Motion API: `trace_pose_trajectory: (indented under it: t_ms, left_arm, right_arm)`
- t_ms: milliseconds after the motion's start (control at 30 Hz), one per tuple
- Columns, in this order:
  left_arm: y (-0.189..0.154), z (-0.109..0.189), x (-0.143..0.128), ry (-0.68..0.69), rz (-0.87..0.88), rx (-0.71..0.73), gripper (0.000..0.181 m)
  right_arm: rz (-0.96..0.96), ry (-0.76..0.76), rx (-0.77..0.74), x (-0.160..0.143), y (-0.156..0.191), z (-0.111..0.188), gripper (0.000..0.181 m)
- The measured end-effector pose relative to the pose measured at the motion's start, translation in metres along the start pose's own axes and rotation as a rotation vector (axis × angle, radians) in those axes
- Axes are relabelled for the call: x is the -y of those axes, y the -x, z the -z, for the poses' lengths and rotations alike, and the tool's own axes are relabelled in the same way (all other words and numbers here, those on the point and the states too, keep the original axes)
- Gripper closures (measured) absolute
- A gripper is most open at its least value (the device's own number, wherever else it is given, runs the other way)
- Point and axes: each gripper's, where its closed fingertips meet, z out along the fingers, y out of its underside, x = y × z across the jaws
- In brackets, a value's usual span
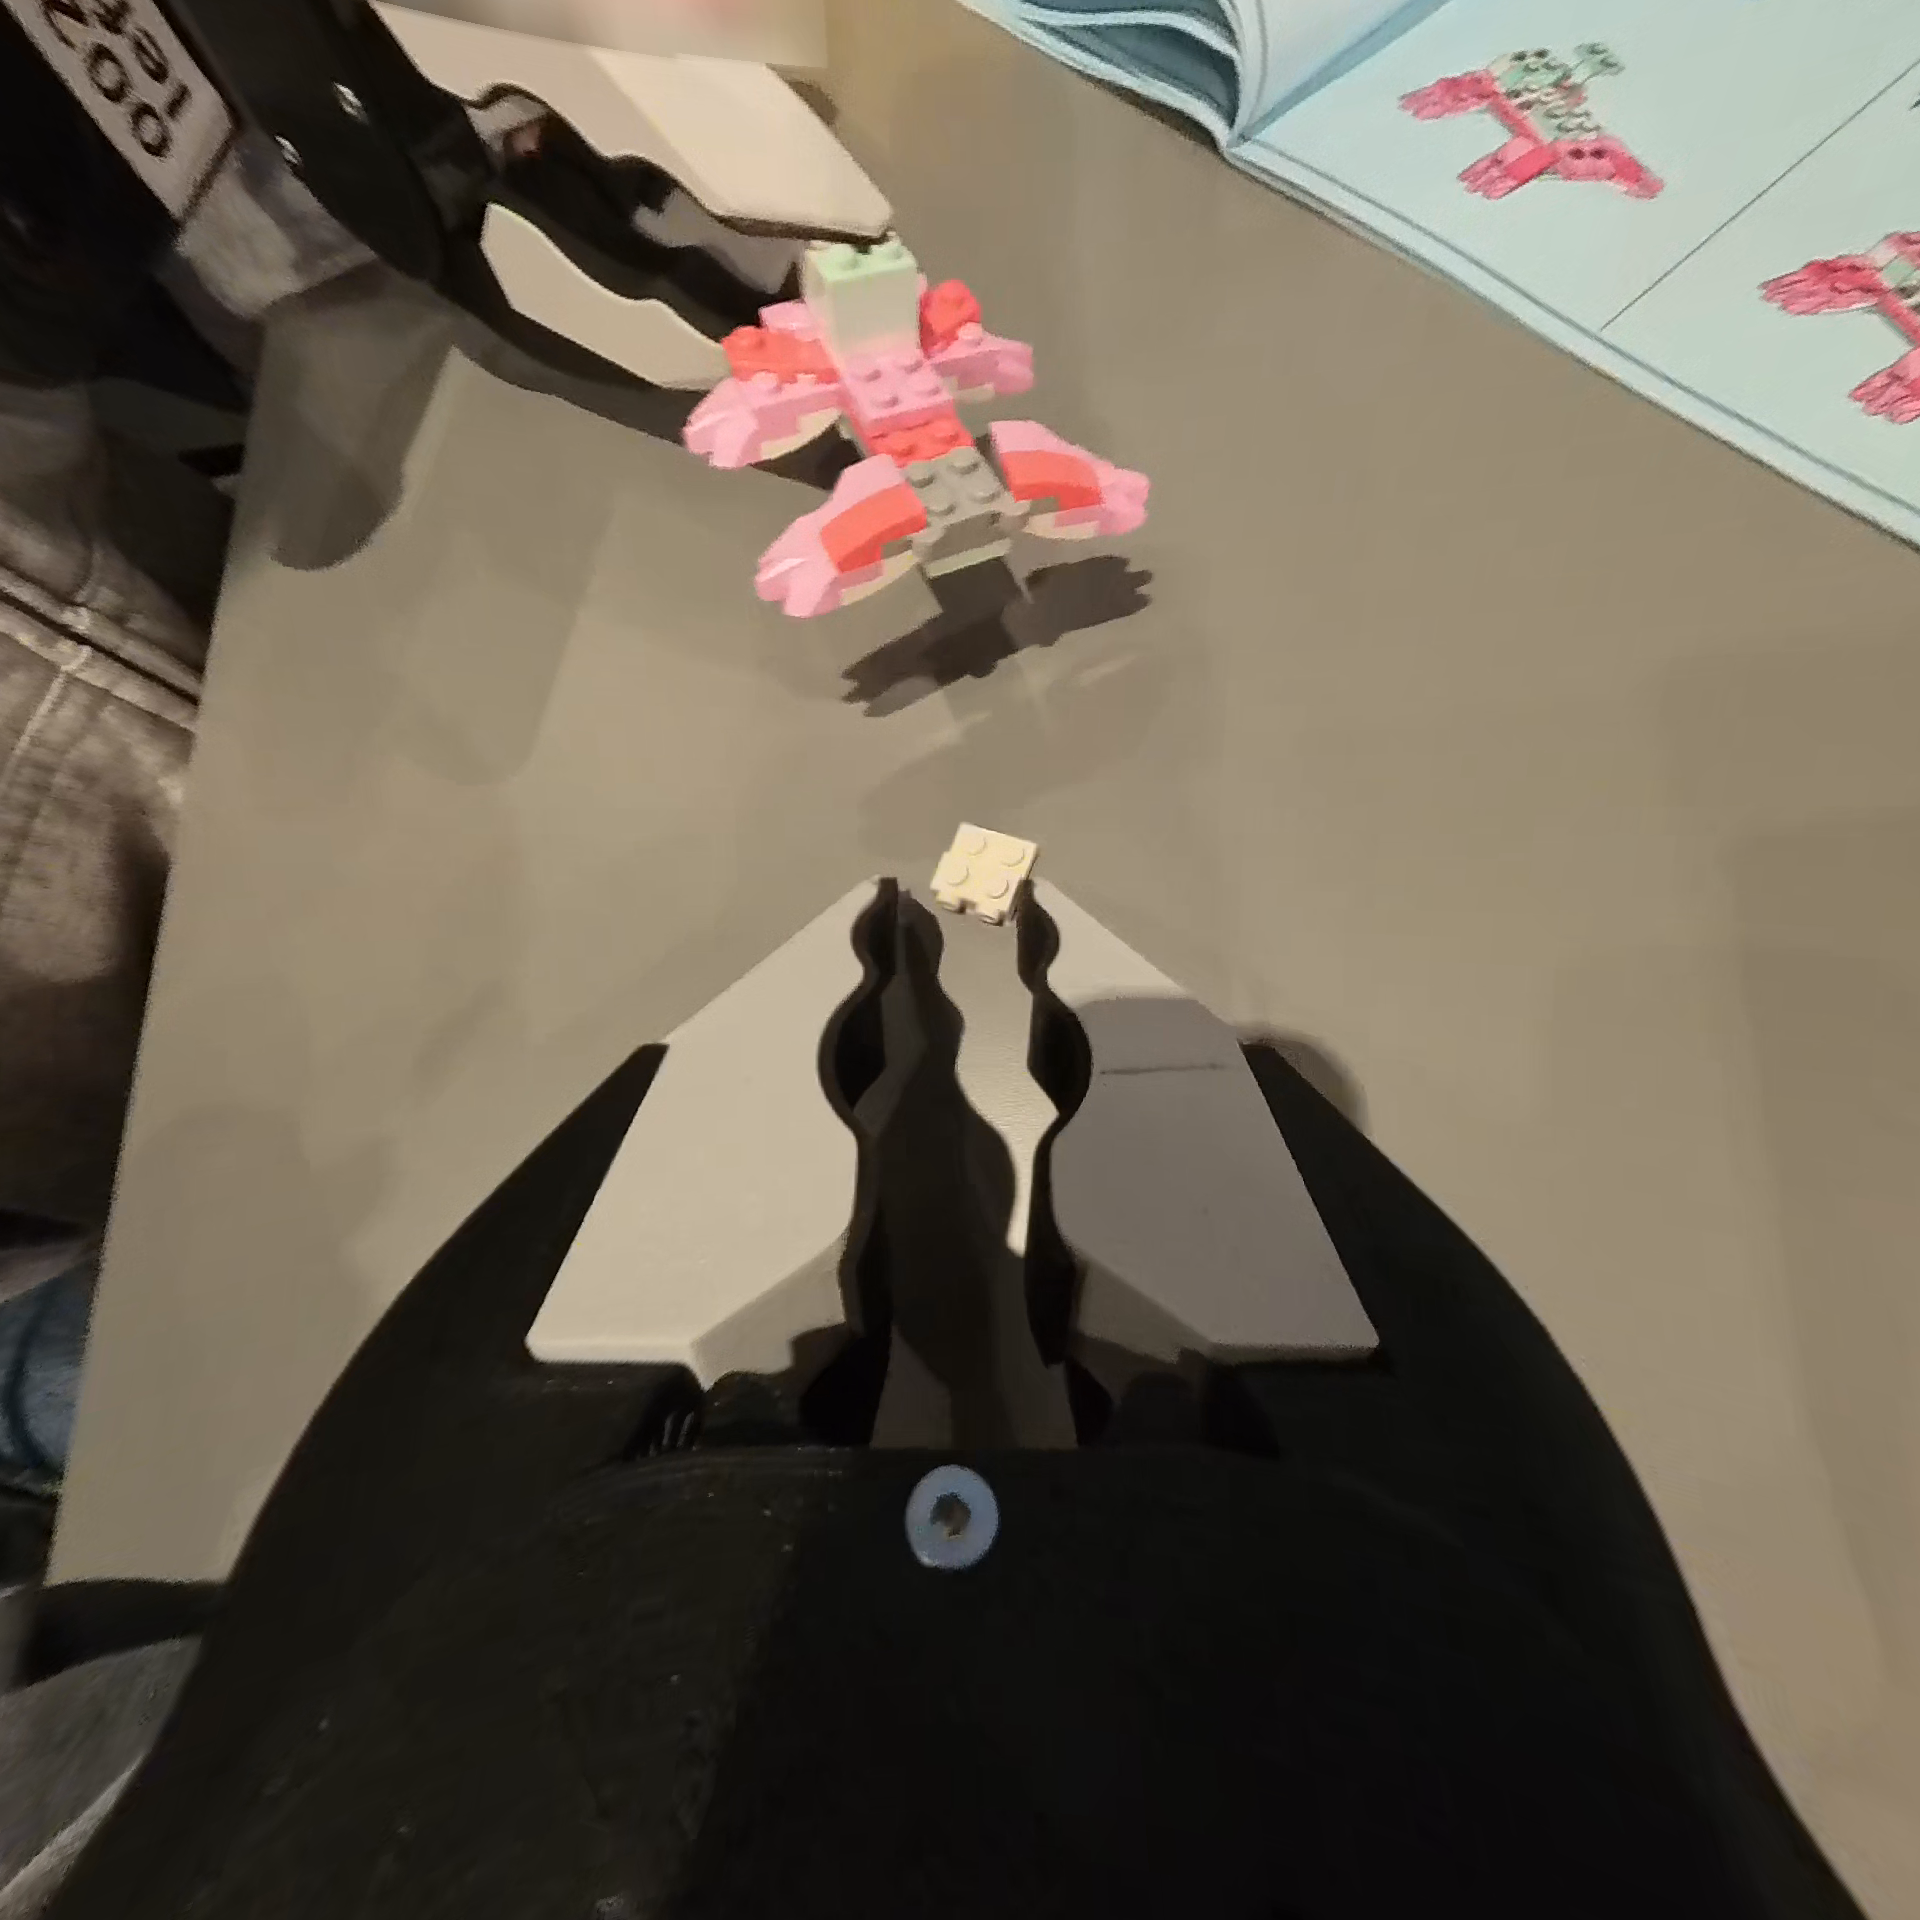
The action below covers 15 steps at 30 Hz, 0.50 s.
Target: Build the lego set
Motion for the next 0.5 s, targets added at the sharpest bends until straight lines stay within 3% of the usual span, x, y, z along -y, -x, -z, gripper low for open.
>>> trace_pose_trajectory:
  t_ms: [367,500]
  left_arm:
    - [0.000,0.000,0.000,-0.006,0.000,-0.004,0.159]
    - [-0.001,0.001,0.001,-0.016,-0.004,-0.007,0.159]
  right_arm:
    - [-0.024,-0.008,0.105,0.002,0.022,-0.003,0.163]
    - [0.079,-0.055,0.032,0.011,0.012,-0.005,0.148]
